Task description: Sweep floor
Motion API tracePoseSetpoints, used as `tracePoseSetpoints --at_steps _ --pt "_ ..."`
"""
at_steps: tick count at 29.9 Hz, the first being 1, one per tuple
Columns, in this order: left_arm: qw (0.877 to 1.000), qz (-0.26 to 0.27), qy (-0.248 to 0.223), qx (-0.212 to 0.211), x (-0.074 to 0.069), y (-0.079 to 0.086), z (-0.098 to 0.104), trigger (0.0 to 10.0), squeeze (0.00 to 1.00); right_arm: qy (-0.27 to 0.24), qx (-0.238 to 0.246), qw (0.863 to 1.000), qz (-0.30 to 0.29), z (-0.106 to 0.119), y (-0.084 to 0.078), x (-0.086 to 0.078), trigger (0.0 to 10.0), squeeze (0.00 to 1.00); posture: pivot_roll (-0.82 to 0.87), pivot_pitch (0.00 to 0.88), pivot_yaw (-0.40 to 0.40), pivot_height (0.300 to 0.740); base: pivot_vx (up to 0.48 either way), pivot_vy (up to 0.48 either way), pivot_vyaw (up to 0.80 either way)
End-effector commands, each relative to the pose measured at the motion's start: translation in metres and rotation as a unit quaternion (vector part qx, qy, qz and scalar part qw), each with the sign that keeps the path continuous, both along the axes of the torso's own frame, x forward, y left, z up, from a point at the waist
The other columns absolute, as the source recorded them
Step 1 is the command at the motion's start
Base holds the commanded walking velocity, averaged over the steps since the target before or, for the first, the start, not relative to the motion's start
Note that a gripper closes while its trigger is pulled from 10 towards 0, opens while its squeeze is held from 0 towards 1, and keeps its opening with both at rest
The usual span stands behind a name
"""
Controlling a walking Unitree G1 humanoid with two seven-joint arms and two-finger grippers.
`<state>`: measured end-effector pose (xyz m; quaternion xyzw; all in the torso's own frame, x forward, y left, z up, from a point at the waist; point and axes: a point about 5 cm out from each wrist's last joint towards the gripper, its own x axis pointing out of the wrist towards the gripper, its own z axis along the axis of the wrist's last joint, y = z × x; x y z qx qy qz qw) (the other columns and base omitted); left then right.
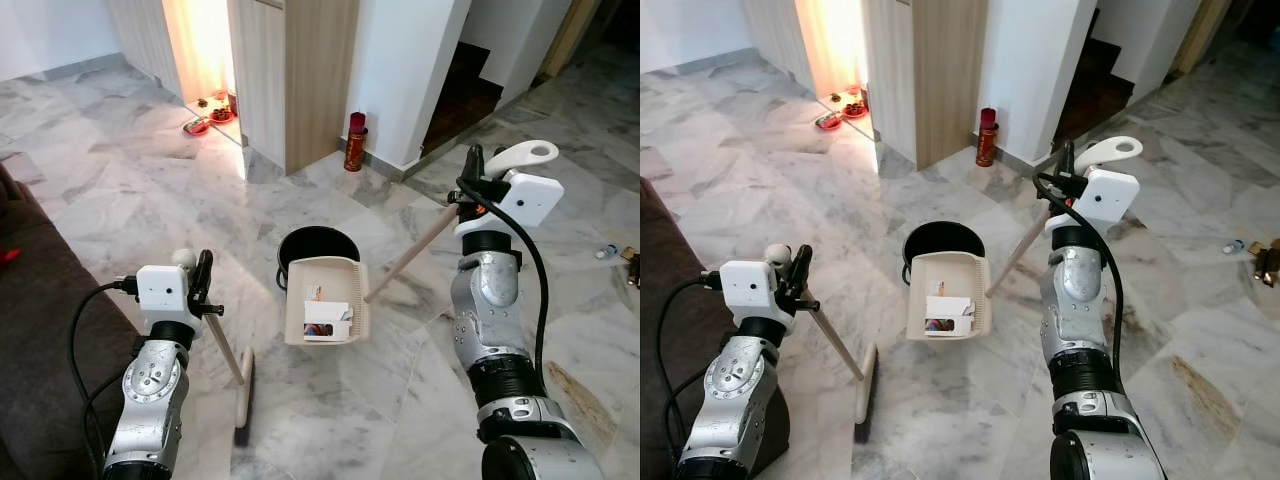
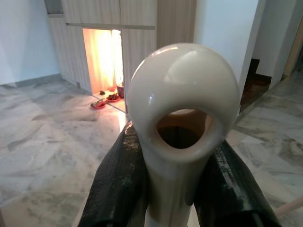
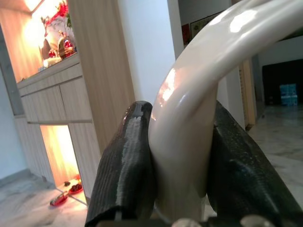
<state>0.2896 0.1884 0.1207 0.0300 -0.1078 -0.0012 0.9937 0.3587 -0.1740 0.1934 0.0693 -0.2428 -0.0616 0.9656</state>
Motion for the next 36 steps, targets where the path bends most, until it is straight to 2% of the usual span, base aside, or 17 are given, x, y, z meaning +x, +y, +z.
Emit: tracePoseSetpoints --at_steps 1,6,22,36 --pt "1.0 0.0 -0.025 0.008 0.0028 -0.001 0.011 10.0 0.0 -0.061 0.01 0.998 -0.006 0.021 -0.001 -0.0039 10.0 0.0 0.07 0.0 -0.06 0.74 0.0 0.0 0.0" --pt "1.0 -0.009 -0.023 0.016 0.0024 -0.0041 0.01 10.0 0.0 -0.08 0.006 0.997 -0.014 0.0254 -0.0023 -0.0061 10.0 0.0 0.07 0.0 -0.066 0.74 0.0 0.0 0.0" --pt "1.0 -0.01 -0.021 0.011 0.0015 -0.0029 0.009 10.0 0.0 -0.081 0.001 0.997 -0.005 0.0248 0.0002 -0.0057 10.0 0.0 0.07 0.0 -0.067 0.74 0.0 0.0 0.0" --pt "1.0 -0.008 -0.02 0.012 0.0025 -0.0027 0.0088 10.0 0.0 -0.075 -0.003 0.997 0.0 0.0238 0.0 -0.0043 10.0 0.0 0.07 0.0 -0.069 0.74 0.267 0.0 0.0"
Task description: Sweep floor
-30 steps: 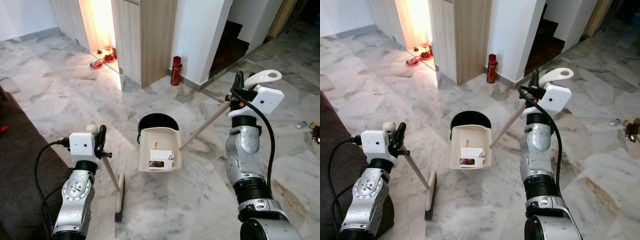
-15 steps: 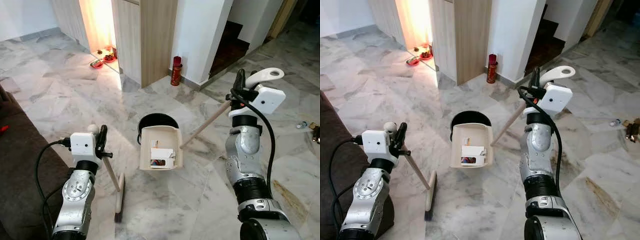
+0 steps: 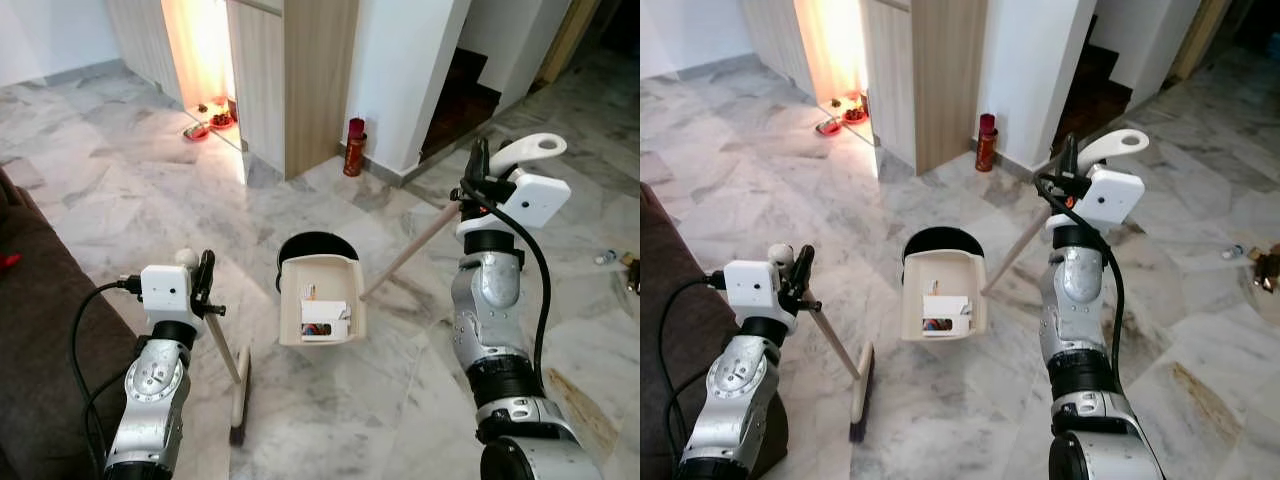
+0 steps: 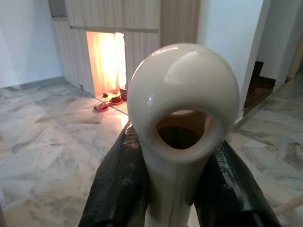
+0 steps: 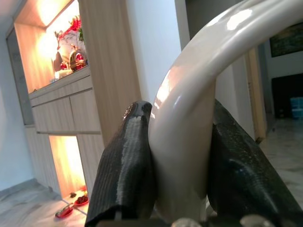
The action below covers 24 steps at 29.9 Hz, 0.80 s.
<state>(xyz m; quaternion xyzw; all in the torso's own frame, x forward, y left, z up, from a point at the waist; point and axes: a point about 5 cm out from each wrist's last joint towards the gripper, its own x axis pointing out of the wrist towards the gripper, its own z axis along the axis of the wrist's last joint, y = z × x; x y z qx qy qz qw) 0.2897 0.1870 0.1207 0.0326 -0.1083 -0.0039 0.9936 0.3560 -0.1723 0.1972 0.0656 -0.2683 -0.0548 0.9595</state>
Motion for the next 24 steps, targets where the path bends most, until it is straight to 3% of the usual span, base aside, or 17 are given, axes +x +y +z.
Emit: tracePoseSetpoints --at_steps 1,24 --pt "1.0 -0.006 -0.019 0.009 0.0025 -0.0014 0.0087 10.0 0.0 -0.049 0.003 0.999 -0.003 0.02 -0.0017 -0.0016 10.0 0.0 0.07 0.0 -0.069 0.74 0.311 0.0 0.0" --pt "1.0 -0.003 -0.026 0.01 0.0035 -0.0003 0.0121 10.0 0.0 -0.067 0.01 0.998 0.002 0.0283 -0.0027 -0.0011 10.0 0.0 0.08 0.0 -0.074 0.74 0.327 0.0 0.0"
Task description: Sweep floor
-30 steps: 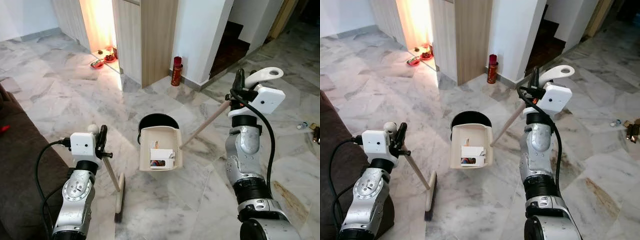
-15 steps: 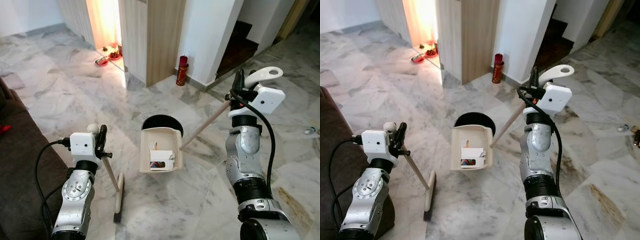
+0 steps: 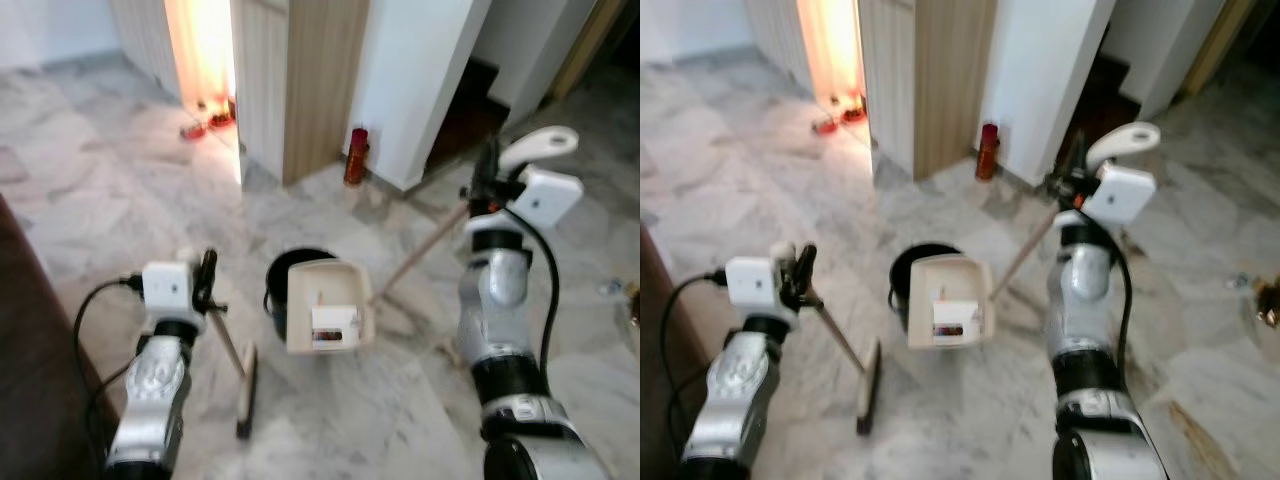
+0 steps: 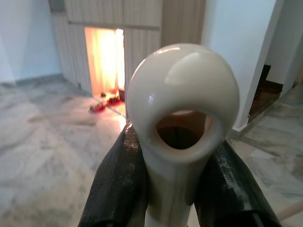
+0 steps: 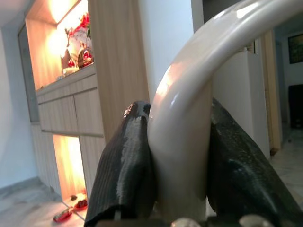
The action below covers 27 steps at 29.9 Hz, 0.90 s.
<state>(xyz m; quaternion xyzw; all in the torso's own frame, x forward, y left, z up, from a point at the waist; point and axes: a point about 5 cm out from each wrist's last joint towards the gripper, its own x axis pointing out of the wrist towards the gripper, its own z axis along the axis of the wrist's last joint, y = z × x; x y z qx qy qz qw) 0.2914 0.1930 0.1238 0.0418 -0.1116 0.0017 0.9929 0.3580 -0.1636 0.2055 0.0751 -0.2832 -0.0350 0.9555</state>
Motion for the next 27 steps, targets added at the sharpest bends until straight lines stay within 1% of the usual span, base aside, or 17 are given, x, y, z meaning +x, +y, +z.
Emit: tracePoseSetpoints --at_steps 1,11,27 --pt "1.0 -0.01 -0.022 0.002 0.0019 -0.0064 0.0092 10.0 0.0 -0.05 0.008 0.999 -0.018 0.0201 -0.0114 -0.0029 10.0 0.0 0.08 0.0 -0.074 0.74 0.33 0.0 0.0" --pt "1.0 -0.008 -0.023 0.002 0.0016 -0.0056 0.0095 10.0 0.0 -0.045 0.007 0.999 -0.007 0.0168 -0.0074 -0.0031 10.0 0.0 0.08 0.0 -0.077 0.74 0.33 0.0 0.0" --pt "1.0 -0.009 -0.023 0.0 0.0012 -0.0074 0.0088 10.0 0.0 -0.047 0.011 0.999 0.0 0.0183 -0.0087 -0.0016 10.0 0.0 0.08 0.0 -0.084 0.74 0.329 0.0 0.0"
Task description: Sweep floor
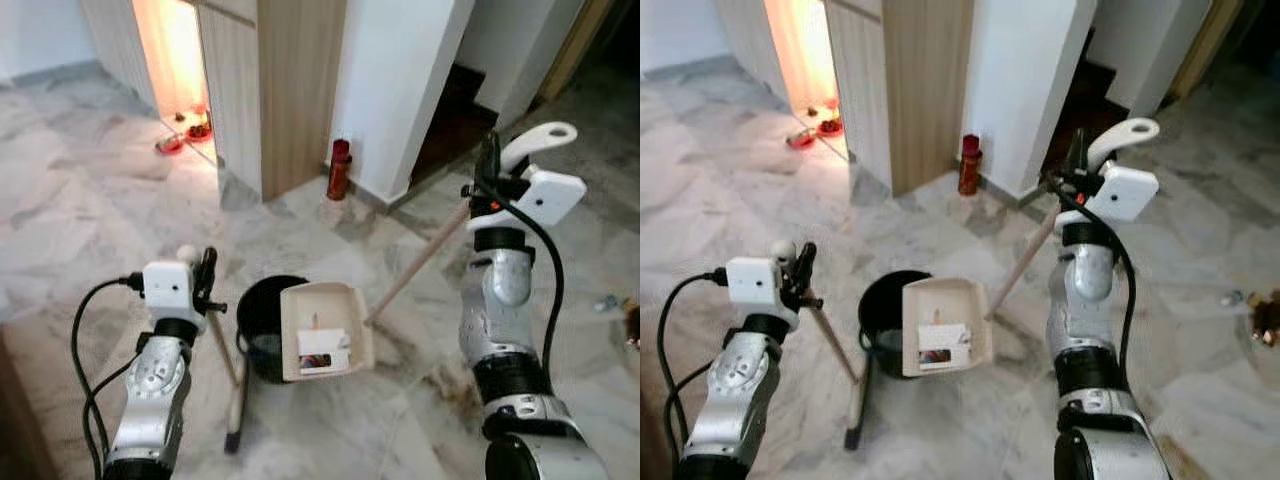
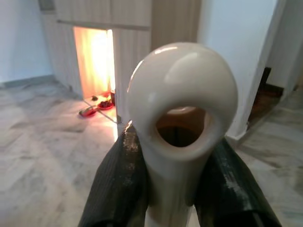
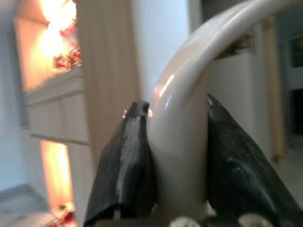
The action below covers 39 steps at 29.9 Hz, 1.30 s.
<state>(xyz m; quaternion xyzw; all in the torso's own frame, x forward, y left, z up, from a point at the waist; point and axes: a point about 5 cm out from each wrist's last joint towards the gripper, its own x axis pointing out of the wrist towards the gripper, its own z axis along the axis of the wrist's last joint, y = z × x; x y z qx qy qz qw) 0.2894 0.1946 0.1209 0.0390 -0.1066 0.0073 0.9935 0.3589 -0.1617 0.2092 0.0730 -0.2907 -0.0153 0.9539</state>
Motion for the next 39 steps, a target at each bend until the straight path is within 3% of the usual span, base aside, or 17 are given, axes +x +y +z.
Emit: tracePoseSetpoints --at_steps 1,19,39 --pt "0.999 -0.015 -0.028 0.004 0.003 -0.009 0.012 10.0 0.0 -0.038 0.02 0.999 -0.017 0.015 -0.011 -0.003 10.0 0.0 0.08 0.0 -0.084 0.74 0.334 0.0 0.0" --pt "1.0 -0.014 -0.025 0.001 0.001 -0.008 0.009 10.0 0.0 -0.06 0.018 0.998 -0.007 0.026 -0.011 -0.002 10.0 0.0 0.08 0.0 -0.09 0.74 0.324 0.0 0.0" --pt "1.0 -0.027 -0.013 -0.005 -0.001 -0.012 0.004 10.0 0.0 -0.071 -0.009 0.997 0.007 0.03 -0.005 -0.003 10.0 0.0 0.08 0.0 -0.095 0.74 0.0 0.0 0.0"
